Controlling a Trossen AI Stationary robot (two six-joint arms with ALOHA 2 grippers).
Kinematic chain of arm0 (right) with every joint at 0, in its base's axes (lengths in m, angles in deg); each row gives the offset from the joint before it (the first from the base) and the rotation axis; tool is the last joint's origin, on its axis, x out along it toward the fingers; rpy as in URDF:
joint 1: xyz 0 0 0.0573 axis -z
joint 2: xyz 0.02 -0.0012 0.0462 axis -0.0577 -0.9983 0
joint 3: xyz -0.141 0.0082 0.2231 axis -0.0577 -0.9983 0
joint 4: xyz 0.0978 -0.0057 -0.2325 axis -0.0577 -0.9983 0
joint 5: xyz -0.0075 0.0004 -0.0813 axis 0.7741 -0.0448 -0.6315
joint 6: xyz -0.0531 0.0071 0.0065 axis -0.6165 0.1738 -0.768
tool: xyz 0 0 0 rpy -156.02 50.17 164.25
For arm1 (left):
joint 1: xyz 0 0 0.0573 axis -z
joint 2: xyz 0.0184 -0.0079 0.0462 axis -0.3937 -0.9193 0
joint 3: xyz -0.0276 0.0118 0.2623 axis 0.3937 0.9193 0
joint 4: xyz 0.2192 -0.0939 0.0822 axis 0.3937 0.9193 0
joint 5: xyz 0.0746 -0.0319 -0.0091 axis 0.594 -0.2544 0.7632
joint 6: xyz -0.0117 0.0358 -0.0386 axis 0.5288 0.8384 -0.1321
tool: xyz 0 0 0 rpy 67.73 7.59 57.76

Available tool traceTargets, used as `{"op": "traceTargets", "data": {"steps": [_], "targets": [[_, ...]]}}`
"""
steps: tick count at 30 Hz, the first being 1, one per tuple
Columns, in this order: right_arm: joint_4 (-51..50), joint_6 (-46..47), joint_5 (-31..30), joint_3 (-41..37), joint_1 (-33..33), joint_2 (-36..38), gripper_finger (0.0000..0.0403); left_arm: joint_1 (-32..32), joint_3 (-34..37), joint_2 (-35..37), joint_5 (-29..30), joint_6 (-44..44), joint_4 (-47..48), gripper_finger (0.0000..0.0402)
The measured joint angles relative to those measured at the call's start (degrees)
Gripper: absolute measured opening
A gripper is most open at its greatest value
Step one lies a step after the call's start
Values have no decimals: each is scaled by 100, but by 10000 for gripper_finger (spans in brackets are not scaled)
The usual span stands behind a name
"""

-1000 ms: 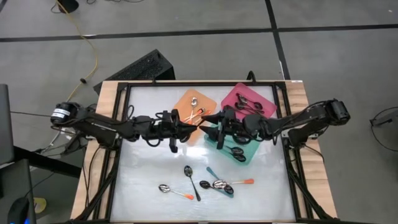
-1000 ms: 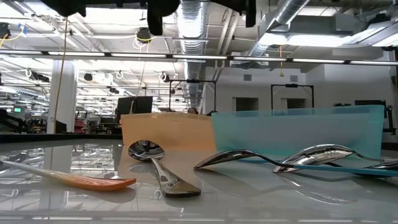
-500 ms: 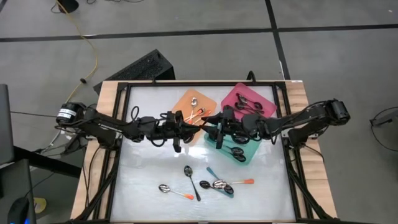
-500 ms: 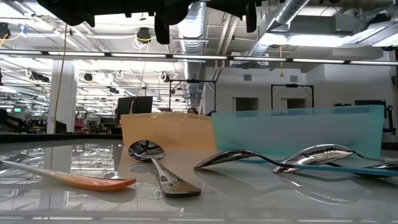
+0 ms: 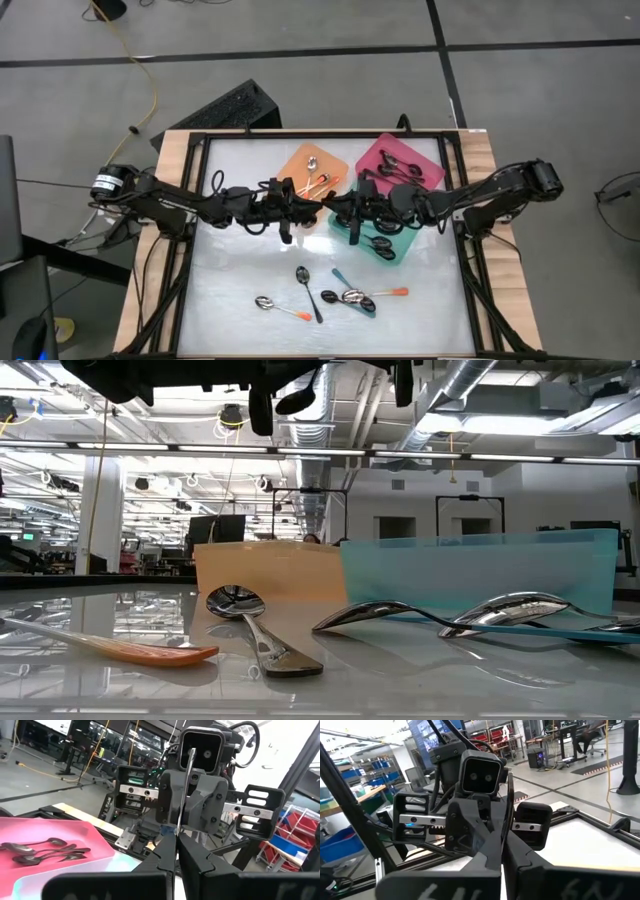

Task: Sort silverware by color (type)
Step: Put the black spoon into the pink bin

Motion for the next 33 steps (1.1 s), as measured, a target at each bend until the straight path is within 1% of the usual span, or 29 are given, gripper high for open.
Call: {"op": "traceTargets", "data": {"steps": [3,5,8,12,16,20,24,28,30,33], "targets": [[-12,-2,-26,0,-23,0,5,2,0,0,-5,-89,4,2],[-33,-2,-63,0,-23,0,5,4,0,0,96,-146,29,2],[-123,44,-245,0,-21,0,3,2,0,0,154,-251,51,3],[-495,248,-522,9,40,11,2,0,0,24,140,-452,170,21],[-1037,354,-868,-15,262,95,1,22,-2,219,-21,-512,457,41],[-1722,523,-890,-7,529,497,1,4,-2,466,72,-446,764,53],[-2587,611,-901,-6,943,931,1,-26,-2,805,36,-404,1287,54],[-3811,835,-847,0,1466,1457,0,-35,-4,1120,110,-402,1921,54],[-4503,889,-825,-2,1726,1619,0,-33,-4,1214,155,-402,2181,54],[-5243,932,-662,-2,2149,1811,0,-33,-2,1302,208,-402,2472,55]]}}
